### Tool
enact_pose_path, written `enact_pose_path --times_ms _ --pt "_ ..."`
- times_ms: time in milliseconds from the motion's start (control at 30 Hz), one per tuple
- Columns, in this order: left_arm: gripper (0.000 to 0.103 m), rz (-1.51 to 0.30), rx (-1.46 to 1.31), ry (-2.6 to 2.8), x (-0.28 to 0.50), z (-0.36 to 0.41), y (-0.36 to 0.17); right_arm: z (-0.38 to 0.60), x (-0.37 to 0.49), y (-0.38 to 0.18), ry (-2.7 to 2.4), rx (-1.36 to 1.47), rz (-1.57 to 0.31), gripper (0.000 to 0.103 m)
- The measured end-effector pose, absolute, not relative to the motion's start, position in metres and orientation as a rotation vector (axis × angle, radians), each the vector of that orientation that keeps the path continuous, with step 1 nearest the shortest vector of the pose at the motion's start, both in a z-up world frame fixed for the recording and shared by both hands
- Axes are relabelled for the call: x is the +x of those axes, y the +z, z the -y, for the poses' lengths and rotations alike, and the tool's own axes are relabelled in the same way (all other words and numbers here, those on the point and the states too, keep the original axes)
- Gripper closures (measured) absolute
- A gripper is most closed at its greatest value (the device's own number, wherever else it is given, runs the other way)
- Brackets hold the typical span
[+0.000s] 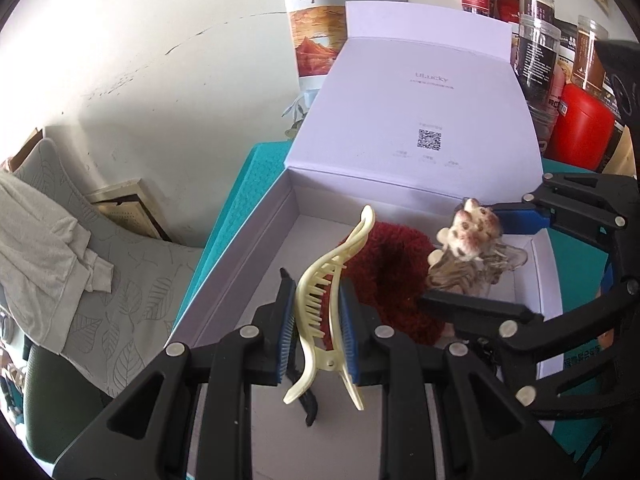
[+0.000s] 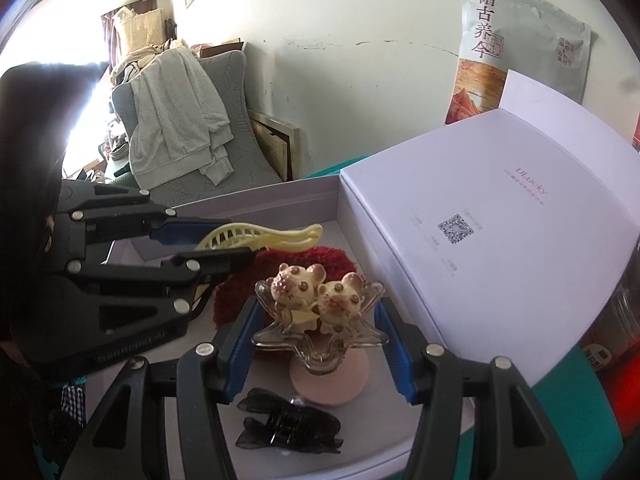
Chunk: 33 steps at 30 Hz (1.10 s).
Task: Organize objects
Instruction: 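Lower both clips into the box and open both tools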
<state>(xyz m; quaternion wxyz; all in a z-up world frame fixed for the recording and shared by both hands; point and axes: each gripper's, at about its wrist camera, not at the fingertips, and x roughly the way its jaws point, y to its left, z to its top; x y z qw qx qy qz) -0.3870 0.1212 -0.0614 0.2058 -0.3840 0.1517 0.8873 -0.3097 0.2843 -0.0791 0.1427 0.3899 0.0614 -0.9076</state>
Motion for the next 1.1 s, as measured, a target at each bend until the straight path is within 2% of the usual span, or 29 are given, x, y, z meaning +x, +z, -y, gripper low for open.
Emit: enact_pose_path --times_ms 733,833,967,1100 --pt "0.082 -0.441 -1.122 2.432 -0.413 -0.132 -0.077 -0.294 -0.319 -0.103 -2.633 1.21 -0.179 0.045" --pt "0.08 -0.456 -1.124 2.453 -0.411 -0.13 -0.077 -0.295 -0.318 -0.102 -2.632 1.217 -0.175 0.045" --pt "0.072 -0.495 -1.116 2.481 -0.406 -0.131 -0.076 -0.295 -0.317 -0.1 -2.644 1.216 -0.203 0.042" --pt "0.068 -0.466 -1.137 2.485 -0.406 -0.127 -0.075 -0.294 -0.315 -0.096 -2.652 1.209 -0.232 0.041"
